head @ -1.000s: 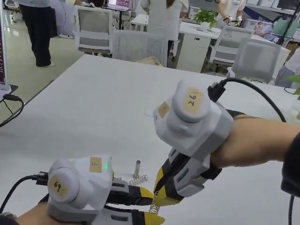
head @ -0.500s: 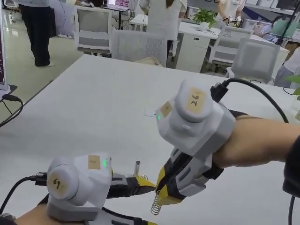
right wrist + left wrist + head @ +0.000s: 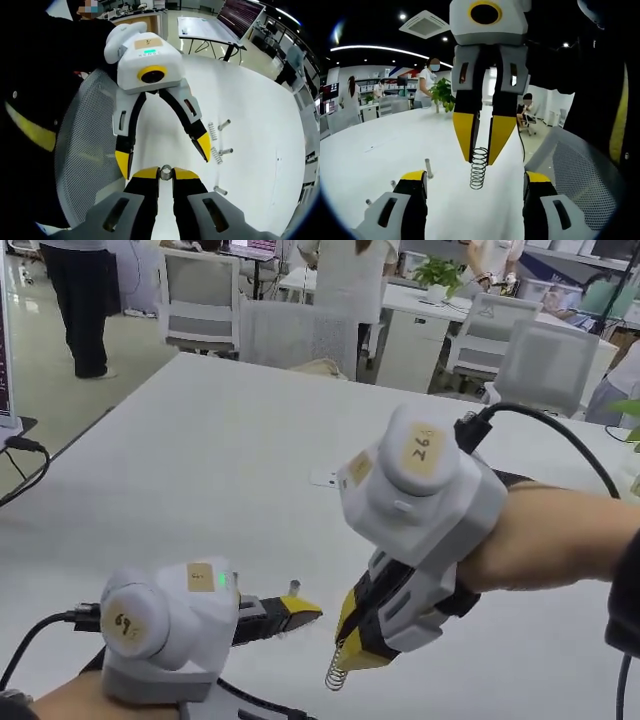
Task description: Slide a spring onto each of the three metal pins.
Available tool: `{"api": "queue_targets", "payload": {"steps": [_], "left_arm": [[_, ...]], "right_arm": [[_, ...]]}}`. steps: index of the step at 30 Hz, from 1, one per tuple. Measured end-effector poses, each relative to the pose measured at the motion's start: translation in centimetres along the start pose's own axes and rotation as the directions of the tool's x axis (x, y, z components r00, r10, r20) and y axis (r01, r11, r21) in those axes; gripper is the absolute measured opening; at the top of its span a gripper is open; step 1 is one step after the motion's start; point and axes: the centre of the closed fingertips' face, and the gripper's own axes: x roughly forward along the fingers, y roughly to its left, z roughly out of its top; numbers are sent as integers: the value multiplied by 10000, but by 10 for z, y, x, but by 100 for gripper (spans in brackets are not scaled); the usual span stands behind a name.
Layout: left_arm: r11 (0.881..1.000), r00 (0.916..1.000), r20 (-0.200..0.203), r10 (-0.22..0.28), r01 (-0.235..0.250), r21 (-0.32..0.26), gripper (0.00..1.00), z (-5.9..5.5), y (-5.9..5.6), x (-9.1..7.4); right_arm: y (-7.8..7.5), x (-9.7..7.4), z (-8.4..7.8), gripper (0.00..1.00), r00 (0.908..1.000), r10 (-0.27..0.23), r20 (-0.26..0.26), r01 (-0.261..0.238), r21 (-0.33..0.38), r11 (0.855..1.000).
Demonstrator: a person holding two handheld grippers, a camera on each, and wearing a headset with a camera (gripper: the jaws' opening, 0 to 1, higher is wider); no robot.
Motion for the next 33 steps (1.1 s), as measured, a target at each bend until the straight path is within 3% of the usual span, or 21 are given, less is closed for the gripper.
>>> {"api": "queue_targets", "payload": {"steps": [9, 17, 33], "left_arm": [[9990, 9989, 134, 438, -439, 28, 78, 4, 10, -12], [9959, 9957, 190, 903, -904, 3, 78, 1, 21, -26], [9757, 9753, 371, 2177, -2164, -359, 78, -9, 44, -65]], "right_arm": [[-7, -5, -1, 7, 9999, -149, 69, 148, 133, 9998], [-14, -12, -7, 7, 9995, -312, 96, 308, 361, 9989], [-33, -24, -18, 7, 9973, -729, 82, 721, 706, 9949]]}}
